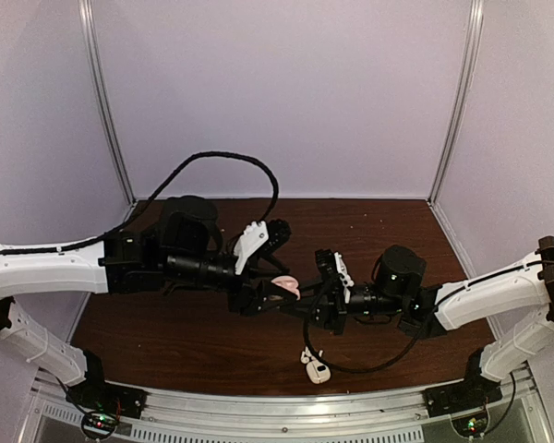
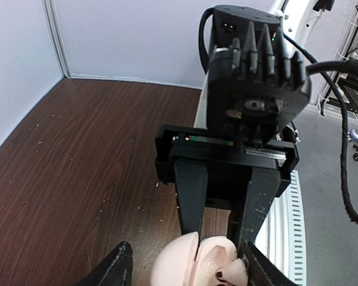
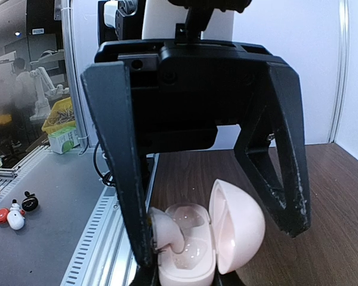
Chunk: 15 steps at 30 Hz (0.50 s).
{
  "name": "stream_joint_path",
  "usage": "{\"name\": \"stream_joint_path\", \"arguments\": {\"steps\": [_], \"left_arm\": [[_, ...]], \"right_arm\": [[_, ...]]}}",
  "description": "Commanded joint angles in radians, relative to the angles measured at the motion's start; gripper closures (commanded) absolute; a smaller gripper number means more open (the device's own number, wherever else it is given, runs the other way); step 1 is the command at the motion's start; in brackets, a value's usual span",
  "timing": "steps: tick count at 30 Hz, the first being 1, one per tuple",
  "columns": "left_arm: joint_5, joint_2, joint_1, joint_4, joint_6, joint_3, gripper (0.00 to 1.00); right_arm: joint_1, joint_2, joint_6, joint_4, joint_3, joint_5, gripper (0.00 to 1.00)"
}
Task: Insert the wireless bluetooth earbuds into the charging case
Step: Adjust the right earbud in the right side groove of the charging case.
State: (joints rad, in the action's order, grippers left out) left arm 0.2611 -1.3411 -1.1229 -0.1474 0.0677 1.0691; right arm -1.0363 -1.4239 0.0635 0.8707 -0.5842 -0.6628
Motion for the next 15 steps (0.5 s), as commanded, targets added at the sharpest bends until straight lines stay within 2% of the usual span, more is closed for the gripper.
{"name": "stream_joint_path", "arguments": {"steps": [1, 15], "left_arm": [[0.002, -0.010, 0.031, 0.098, 0.043, -0.021, 0.37], [0.007, -0.042, 0.040, 0.175, 0.110, -0.032, 0.34]], "right_arm": [[-0.013, 0.041, -0.019, 0.021, -0.007, -0.021, 1.00], [-0.021, 0.042, -0.025, 0.019, -0.021, -0.016, 1.00]]}}
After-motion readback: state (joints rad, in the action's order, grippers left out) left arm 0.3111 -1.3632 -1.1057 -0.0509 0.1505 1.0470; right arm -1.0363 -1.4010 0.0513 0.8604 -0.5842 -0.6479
